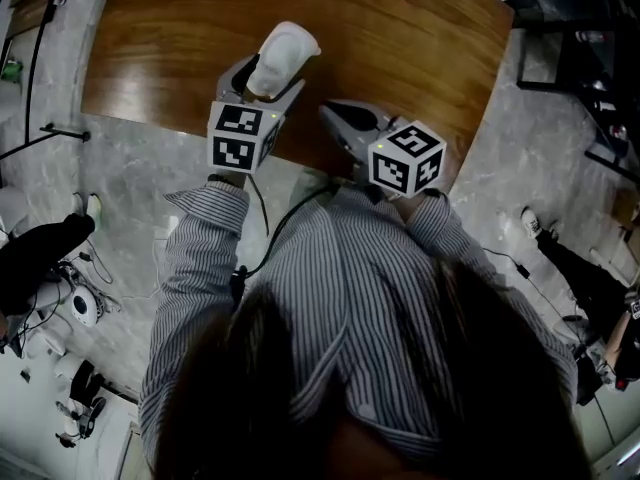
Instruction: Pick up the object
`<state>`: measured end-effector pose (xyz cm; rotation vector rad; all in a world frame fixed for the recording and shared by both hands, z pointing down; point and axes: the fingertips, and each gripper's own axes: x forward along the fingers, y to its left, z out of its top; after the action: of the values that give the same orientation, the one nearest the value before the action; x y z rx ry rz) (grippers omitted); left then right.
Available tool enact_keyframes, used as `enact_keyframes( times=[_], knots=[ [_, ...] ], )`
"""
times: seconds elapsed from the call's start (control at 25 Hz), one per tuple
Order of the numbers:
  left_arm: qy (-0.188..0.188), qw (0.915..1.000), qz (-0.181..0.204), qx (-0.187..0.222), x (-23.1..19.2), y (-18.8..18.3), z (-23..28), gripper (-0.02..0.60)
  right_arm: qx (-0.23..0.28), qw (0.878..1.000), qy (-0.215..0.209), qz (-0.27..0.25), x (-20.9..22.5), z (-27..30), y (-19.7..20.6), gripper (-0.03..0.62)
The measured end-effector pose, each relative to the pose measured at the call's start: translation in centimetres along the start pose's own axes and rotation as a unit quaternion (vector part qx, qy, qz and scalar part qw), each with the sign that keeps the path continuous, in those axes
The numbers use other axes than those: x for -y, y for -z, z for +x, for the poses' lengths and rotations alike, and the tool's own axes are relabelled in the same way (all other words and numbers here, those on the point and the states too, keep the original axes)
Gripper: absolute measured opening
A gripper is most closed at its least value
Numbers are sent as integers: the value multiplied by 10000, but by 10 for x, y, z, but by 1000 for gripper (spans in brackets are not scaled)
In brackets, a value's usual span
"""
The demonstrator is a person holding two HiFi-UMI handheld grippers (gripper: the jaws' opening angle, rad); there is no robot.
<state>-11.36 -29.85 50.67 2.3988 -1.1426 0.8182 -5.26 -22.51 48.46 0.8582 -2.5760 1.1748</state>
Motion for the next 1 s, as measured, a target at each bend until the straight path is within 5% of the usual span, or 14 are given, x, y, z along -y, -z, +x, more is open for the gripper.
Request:
enact_keyframes(
  times=[0.16, 0.6, 1.0],
  knots=[
    [-131, 9985, 389, -354, -12, 4, 16, 375, -27, 9999, 66, 154, 7, 2, 2, 2],
    [290, 9902, 484, -1275, -24, 25, 56, 449, 5, 9985, 312, 452, 32, 0, 1, 2],
    [441, 9837, 790, -1556, -18, 37, 67, 444, 70, 9977, 387, 544, 41, -6, 0, 2]
  ],
)
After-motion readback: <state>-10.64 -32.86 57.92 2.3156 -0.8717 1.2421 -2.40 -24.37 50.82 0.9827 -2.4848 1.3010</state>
